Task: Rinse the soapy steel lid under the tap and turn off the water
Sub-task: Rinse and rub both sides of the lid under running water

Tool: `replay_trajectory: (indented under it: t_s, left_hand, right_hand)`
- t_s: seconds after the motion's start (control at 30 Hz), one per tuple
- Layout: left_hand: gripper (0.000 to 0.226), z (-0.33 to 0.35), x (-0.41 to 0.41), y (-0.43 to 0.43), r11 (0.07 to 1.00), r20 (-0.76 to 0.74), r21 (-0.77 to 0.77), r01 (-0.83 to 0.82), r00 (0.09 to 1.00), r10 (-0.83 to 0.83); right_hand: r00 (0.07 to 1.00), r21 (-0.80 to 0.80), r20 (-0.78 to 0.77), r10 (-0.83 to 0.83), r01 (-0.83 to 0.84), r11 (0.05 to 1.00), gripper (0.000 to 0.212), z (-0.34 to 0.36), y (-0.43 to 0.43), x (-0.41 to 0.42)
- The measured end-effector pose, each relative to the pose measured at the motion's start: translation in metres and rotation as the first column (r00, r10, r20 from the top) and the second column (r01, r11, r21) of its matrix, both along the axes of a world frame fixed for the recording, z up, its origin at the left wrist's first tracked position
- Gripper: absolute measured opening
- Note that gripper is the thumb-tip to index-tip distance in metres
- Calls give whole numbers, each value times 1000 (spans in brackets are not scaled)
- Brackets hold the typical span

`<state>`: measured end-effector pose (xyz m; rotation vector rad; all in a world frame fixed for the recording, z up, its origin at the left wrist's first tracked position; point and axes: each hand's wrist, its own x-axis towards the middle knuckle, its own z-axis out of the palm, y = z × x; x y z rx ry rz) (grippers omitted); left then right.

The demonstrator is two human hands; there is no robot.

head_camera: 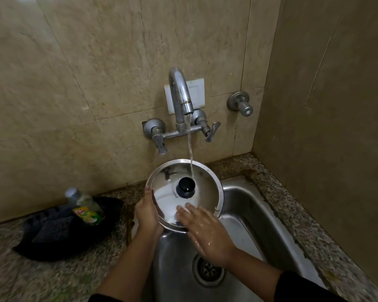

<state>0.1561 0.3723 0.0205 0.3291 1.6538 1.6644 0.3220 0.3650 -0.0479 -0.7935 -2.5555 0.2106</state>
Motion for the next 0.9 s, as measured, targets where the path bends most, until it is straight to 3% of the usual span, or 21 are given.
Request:
replay_trajectory:
  t_s: [0.07,0.17,0.27,0.43,0.5,0.57,0.67,0.77,0.9]
  left_hand:
    - [37,2,4,1,999,-5,20,39,999,-39]
    - [42,7,11,4,990,-18,46,137,991,-136]
    - [42,13,16,7,985,-70,56,165,985,-161]
    - [36,9,17,10,987,-61,26,161,985,-159]
    - [35,8,15,9,984,-78,19,177,981,-175]
    - [34,10,13,6,979,-122,26,201,973,-197]
    - [32,14,10,4,968,-152,41,246,959,-237]
    - [33,14,10,4,949,-214,26,313,930,-300]
    - [37,10,9,3,950,-255,17,311,920,-297]
  right_hand:
    - [990,16,47,130,-131,991,52,17,3,-14]
    - [996,-38,-77,47,-50,998,44,41,20,-35]
    - [990,56,-142,-2,10,998,35,40,32,-34]
    - [971,70,-183,154,-143,987,28,20,42,12]
    - [968,96,-246,40,-17,995,20,10,48,35]
    - [939,-6,-304,-164,171,985,22,4,58,49]
    - [916,-135,-219,-336,312,940,43,12,81,47]
    - [970,-204,-79,-228,208,957,57,38,105,34]
    - [991,-375,67,-119,135,917,49,78,111,9]
